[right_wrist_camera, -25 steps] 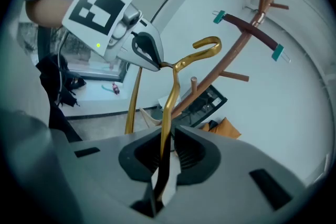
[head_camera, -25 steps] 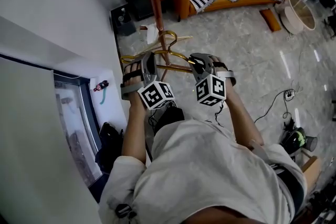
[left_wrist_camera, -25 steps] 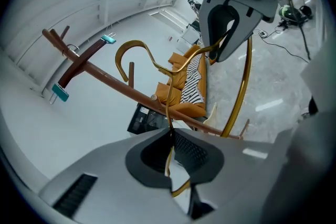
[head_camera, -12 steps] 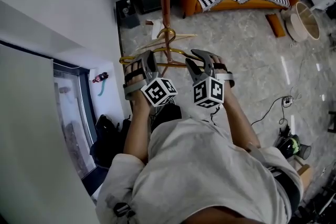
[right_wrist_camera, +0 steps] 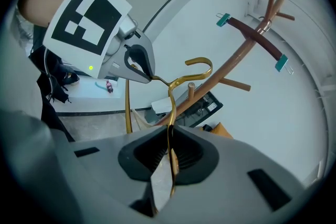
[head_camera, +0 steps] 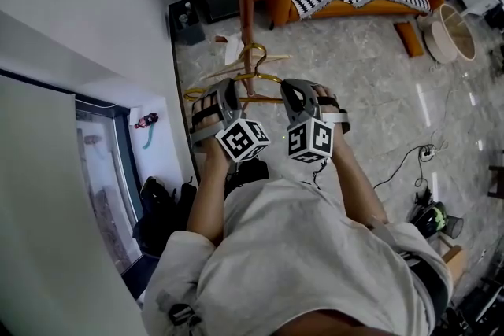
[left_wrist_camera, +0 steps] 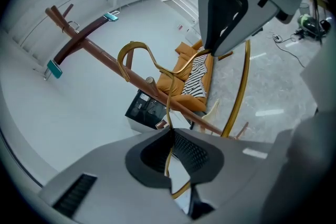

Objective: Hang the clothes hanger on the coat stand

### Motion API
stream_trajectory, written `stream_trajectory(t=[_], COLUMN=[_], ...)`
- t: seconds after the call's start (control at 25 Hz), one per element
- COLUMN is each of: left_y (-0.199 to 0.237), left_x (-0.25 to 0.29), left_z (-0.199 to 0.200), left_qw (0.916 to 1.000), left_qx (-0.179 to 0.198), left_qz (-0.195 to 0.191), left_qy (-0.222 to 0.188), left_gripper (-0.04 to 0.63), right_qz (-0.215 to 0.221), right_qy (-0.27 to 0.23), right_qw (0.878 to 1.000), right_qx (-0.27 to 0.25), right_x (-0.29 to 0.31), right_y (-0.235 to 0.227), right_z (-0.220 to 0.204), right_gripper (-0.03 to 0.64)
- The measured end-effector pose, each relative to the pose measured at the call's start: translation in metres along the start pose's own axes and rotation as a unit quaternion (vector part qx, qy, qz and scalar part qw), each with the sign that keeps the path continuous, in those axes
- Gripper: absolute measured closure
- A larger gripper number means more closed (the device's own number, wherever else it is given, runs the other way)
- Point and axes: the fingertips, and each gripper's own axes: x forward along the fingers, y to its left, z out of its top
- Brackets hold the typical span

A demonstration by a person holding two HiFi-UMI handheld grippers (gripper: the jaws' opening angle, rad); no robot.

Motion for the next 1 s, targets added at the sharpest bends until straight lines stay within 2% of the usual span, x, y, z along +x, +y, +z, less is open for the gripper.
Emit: stream_trajectory(t=[1.0], left_y=[-0.012], left_x=[0.039], left_z=[-0.013], left_qw=[0.9993], left_qx=[-0.009], left_qz=[-0.035], left_qy=[0.0], left_gripper=[0.568], right_qz=[0.034], right_qy=[0.047], right_qw=[0.998], right_qx=[0.021], right_x=[0.057], right_y=[0.006], right_z=[-0.024], right_gripper=[0.594])
